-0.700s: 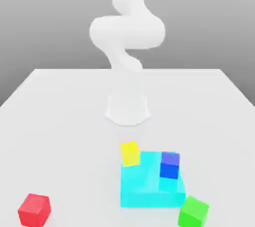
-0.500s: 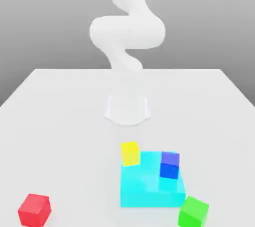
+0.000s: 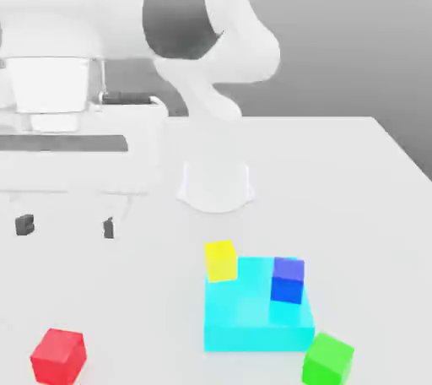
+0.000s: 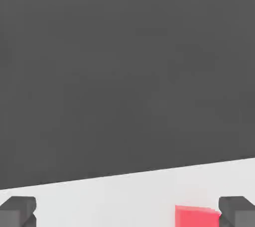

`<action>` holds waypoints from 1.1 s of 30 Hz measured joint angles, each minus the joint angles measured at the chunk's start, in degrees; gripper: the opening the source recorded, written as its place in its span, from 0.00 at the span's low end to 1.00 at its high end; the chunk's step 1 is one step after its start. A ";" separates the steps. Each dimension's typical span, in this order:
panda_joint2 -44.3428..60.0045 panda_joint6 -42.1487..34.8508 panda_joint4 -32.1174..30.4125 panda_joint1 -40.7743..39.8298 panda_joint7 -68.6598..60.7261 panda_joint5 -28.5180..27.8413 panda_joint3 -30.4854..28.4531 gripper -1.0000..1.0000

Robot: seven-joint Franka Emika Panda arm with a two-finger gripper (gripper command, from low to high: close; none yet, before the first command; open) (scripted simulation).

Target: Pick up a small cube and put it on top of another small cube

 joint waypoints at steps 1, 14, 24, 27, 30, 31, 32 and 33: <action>2.08 0.64 -0.06 -0.50 -0.76 0.41 -0.11 0.50; 24.52 11.78 1.38 -7.34 -7.87 5.73 2.80 0.00; 15.94 5.53 -0.94 -4.67 -5.03 1.49 0.30 0.00; 9.68 3.32 -4.83 -0.98 -5.02 -0.82 2.95 0.00; 3.52 1.42 -8.97 2.73 -5.47 -2.74 6.36 0.00; 1.47 0.80 -10.36 4.68 -5.69 -3.31 7.59 0.00; -0.58 0.18 -11.75 6.75 -5.94 -3.82 8.67 0.00; -2.63 -0.42 -13.15 8.90 -6.26 -4.26 9.70 0.00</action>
